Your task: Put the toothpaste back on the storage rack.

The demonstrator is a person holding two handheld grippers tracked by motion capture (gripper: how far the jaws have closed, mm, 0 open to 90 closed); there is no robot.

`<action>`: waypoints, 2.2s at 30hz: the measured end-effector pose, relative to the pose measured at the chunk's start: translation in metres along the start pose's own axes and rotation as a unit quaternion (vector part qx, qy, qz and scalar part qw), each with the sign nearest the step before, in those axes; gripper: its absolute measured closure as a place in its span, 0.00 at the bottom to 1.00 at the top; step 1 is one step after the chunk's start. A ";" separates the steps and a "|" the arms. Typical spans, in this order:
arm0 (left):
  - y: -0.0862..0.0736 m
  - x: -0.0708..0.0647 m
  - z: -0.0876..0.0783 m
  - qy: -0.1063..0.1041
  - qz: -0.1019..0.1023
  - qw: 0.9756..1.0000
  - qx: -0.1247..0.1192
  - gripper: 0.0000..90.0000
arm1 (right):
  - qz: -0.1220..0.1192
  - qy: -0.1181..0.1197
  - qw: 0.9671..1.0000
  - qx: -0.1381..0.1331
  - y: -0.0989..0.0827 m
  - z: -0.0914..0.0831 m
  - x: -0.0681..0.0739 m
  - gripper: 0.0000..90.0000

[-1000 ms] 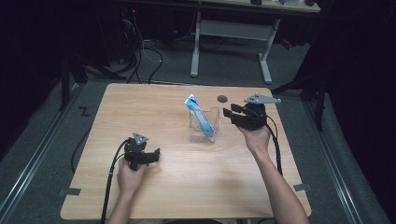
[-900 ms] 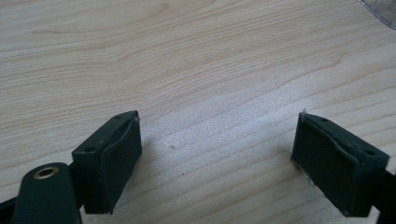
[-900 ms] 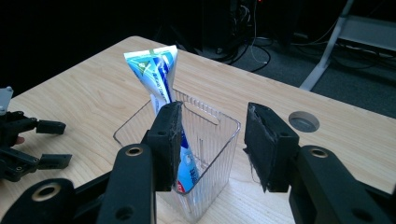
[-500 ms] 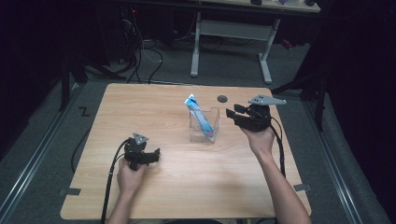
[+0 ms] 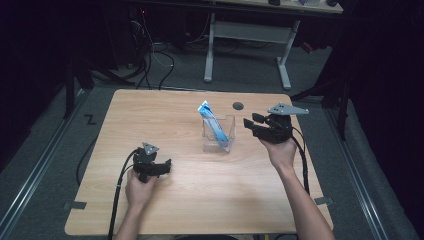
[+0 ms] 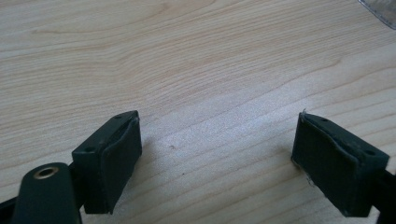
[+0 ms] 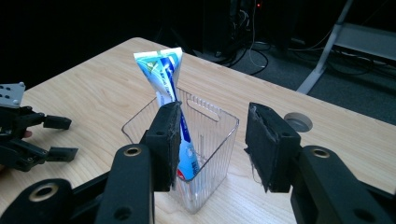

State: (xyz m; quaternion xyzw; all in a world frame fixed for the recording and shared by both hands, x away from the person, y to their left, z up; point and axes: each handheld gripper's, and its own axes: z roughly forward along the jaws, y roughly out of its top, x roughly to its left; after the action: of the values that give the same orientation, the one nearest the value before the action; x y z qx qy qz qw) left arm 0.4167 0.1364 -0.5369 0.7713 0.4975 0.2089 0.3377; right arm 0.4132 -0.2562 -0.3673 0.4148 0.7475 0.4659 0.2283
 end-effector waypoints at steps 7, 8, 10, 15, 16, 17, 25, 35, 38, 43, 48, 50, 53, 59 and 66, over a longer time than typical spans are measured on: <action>0.000 0.000 0.000 0.000 0.000 1.000 0.000 0.18 | 0.011 -0.005 1.000 -0.009 -0.012 -0.008 -0.003 0.62; 0.000 0.000 0.000 0.000 0.000 1.000 0.000 0.18 | 0.011 -0.006 1.000 -0.008 -0.013 -0.009 -0.004 0.62; 0.000 0.000 0.000 0.000 0.000 1.000 0.000 0.18 | 0.016 -0.007 1.000 -0.011 -0.015 -0.013 -0.005 0.63; 0.000 0.000 0.000 0.000 0.000 1.000 0.000 0.18 | 0.019 -0.008 1.000 -0.011 -0.019 -0.016 -0.007 0.62; 0.000 0.000 0.000 0.000 0.000 1.000 0.000 0.18 | 0.021 -0.009 1.000 -0.010 -0.020 -0.017 -0.008 0.62; 0.000 0.000 0.000 0.000 0.000 1.000 0.000 0.18 | 0.023 -0.008 1.000 -0.011 -0.021 -0.017 -0.008 0.62; 0.000 0.000 0.000 0.000 0.000 1.000 0.000 0.18 | 0.033 -0.008 0.999 -0.012 -0.028 -0.022 -0.012 0.62; 0.000 0.000 0.000 0.000 0.000 1.000 0.000 0.18 | 0.040 -0.008 0.999 -0.010 -0.035 -0.026 -0.013 0.62; 0.000 0.000 0.000 0.000 0.000 1.000 0.000 0.18 | 0.041 -0.008 0.999 -0.010 -0.037 -0.027 -0.013 0.62; 0.000 0.000 0.000 0.000 0.000 1.000 0.000 0.18 | 0.044 -0.010 0.999 -0.010 -0.040 -0.029 -0.013 0.62; 0.000 0.000 0.000 0.000 0.000 1.000 0.000 0.18 | 0.049 -0.011 0.999 -0.008 -0.046 -0.030 -0.014 0.62; 0.000 0.000 0.000 0.000 0.000 1.000 0.000 0.18 | 0.052 -0.011 0.999 -0.008 -0.048 -0.030 -0.015 0.62; 0.000 0.000 0.000 0.000 0.000 1.000 0.000 0.18 | 0.053 -0.014 0.998 -0.005 -0.050 -0.029 -0.016 0.62; 0.000 0.000 0.000 0.000 0.000 1.000 0.000 0.18 | 0.054 -0.017 0.998 -0.006 -0.053 -0.030 -0.017 0.62; 0.000 0.000 0.000 0.000 0.000 1.000 0.000 0.18 | 0.060 -0.019 0.998 -0.004 -0.060 -0.029 -0.019 0.62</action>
State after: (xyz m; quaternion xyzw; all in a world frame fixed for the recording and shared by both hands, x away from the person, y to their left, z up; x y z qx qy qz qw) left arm 0.4167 0.1364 -0.5369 0.7712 0.4977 0.2089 0.3375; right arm 0.3778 -0.2999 -0.4081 0.4668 0.7149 0.4740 0.2152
